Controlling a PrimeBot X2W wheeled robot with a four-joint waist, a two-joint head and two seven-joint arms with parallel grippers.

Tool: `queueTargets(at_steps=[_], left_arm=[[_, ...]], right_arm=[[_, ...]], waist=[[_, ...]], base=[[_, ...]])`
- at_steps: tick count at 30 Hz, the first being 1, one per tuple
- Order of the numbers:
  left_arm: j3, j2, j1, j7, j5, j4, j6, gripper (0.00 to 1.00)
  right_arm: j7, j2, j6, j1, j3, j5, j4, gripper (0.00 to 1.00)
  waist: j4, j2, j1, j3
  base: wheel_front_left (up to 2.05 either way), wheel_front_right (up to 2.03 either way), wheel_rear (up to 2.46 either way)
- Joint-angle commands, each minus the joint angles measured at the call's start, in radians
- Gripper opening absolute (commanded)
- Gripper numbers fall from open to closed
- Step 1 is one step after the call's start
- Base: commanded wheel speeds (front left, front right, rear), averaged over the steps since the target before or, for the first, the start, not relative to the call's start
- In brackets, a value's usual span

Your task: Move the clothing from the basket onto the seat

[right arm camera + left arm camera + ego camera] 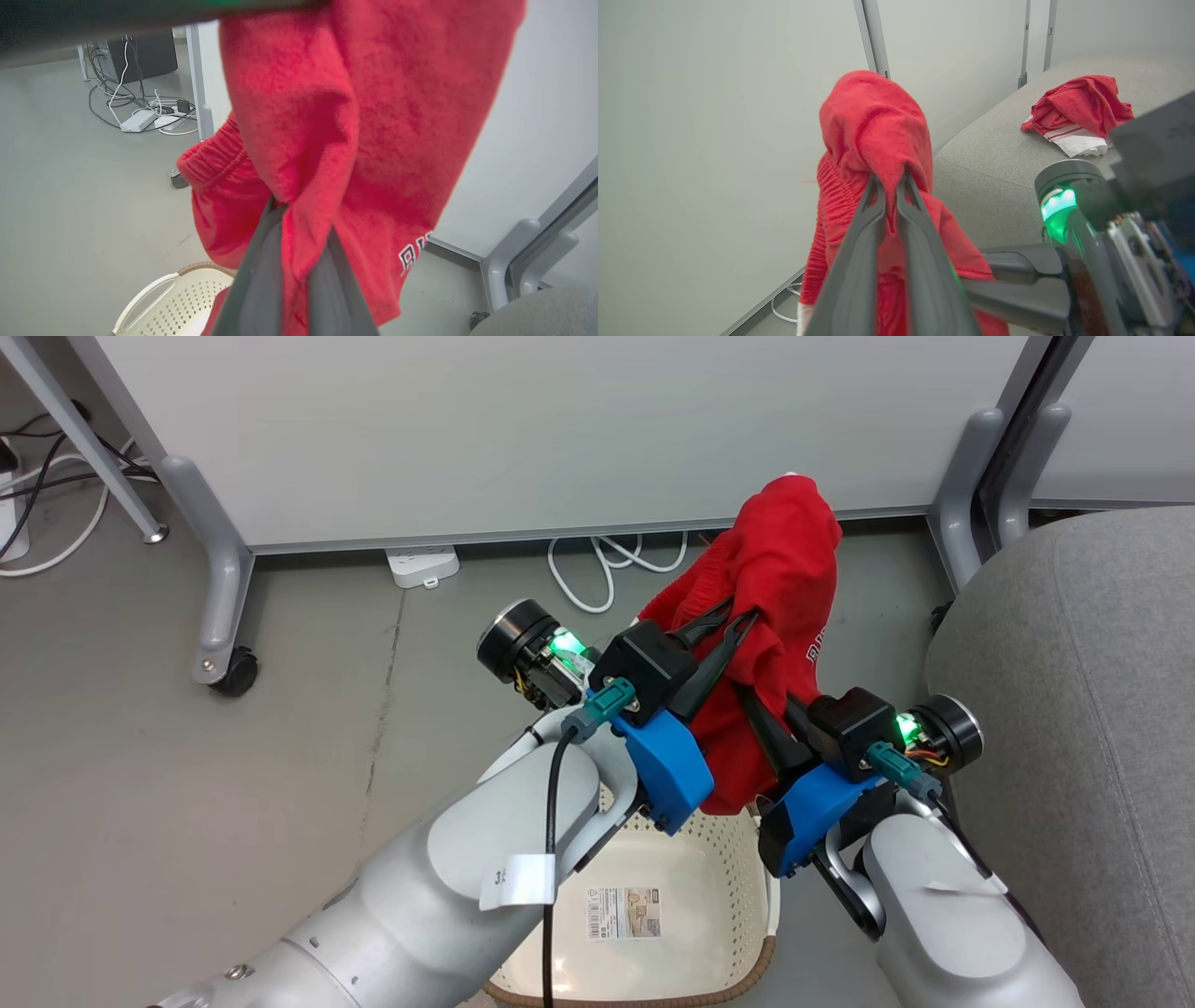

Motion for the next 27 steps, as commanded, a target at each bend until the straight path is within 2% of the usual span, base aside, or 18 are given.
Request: queueTargets(at_steps=[1, 4, 5, 6, 18, 27], left_arm=[[0.000, -0.001, -0.006, -0.005, -0.006, 0.003, 0.003, 0.00], [0.000, -0.001, -0.005, -0.005, -0.006, 0.004, 0.007, 0.00], [0.003, -0.001, -0.005, -0.005, -0.006, 0.001, 0.008, 0.33], [0.008, -0.001, -0.006, -0.005, -0.001, -0.002, 0.013, 1.00], [0.024, -0.001, -0.003, -0.005, 0.021, -0.003, 0.017, 1.00], [0.038, -0.001, 0.001, -0.005, 0.043, 0.000, 0.014, 1.00]], right_arm=[[-0.003, 0.001, 0.000, -0.003, 0.001, 0.004, 0.001, 0.00], [-0.003, 0.001, 0.000, 0.000, 0.002, 0.006, -0.001, 0.00], [-0.003, 0.001, 0.000, 0.001, 0.002, 0.008, -0.001, 0.00], [-0.003, 0.001, 0.000, 0.002, 0.002, 0.007, -0.005, 0.00], [-0.003, 0.001, 0.000, 0.004, -0.009, 0.008, -0.010, 0.00], [-0.004, 0.001, 0.000, 0.003, -0.064, -0.009, -0.036, 0.00]], waist=[[0.000, -0.0001, -0.0001, -0.001], [0.000, -0.0001, -0.0001, -0.002], [0.000, -0.0001, -0.0001, -0.002], [0.000, -0.0001, -0.0001, -0.002], [-0.012, -0.0001, -0.0001, 0.009], [-0.061, -0.0001, -0.0001, 0.035]], base=[[0.00, 0.00, 0.00], [0.00, 0.00, 0.00], [0.00, 0.00, 0.00], [0.00, 0.00, 0.00], [0.00, 0.00, 0.00], [0.00, 0.00, 0.00]])
